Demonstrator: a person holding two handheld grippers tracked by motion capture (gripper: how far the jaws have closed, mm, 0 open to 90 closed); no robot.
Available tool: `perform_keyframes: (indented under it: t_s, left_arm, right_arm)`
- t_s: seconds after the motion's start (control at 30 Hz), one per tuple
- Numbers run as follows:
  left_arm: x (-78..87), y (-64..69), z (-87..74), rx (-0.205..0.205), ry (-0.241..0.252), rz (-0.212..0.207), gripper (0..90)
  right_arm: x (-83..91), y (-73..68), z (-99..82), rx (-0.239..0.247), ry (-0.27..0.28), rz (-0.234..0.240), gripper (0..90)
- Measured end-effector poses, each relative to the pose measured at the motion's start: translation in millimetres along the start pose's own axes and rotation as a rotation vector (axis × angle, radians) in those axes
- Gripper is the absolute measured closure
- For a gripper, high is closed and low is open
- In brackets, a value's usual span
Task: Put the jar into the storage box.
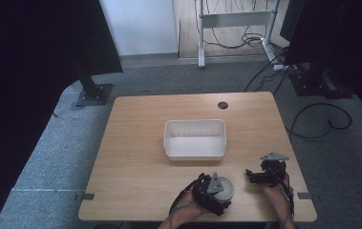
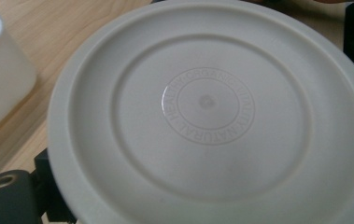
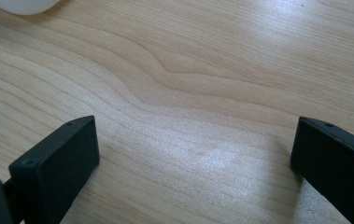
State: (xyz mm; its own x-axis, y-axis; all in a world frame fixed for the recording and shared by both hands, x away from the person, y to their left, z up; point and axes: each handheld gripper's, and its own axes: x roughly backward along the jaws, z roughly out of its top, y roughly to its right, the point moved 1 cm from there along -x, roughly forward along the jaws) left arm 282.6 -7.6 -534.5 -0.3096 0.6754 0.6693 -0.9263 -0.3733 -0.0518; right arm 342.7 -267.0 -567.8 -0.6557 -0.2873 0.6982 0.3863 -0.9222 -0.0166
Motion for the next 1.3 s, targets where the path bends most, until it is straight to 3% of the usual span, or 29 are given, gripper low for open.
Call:
perform_keyframes:
  t_s: [0.8,1.3]
  left_arm:
    - [18.7,-26.7,9.1,0.038,0.015,0.056,9.6]
    - [38.1,-56.9,16.6,0.081,0.026,0.105,9.6]
  right_arm:
    - [0.1,-0.2,0.0,0.001,0.000,0.002,0.9]
    - [0.0,-0.1,0.0,0.001,0.000,0.002,0.8]
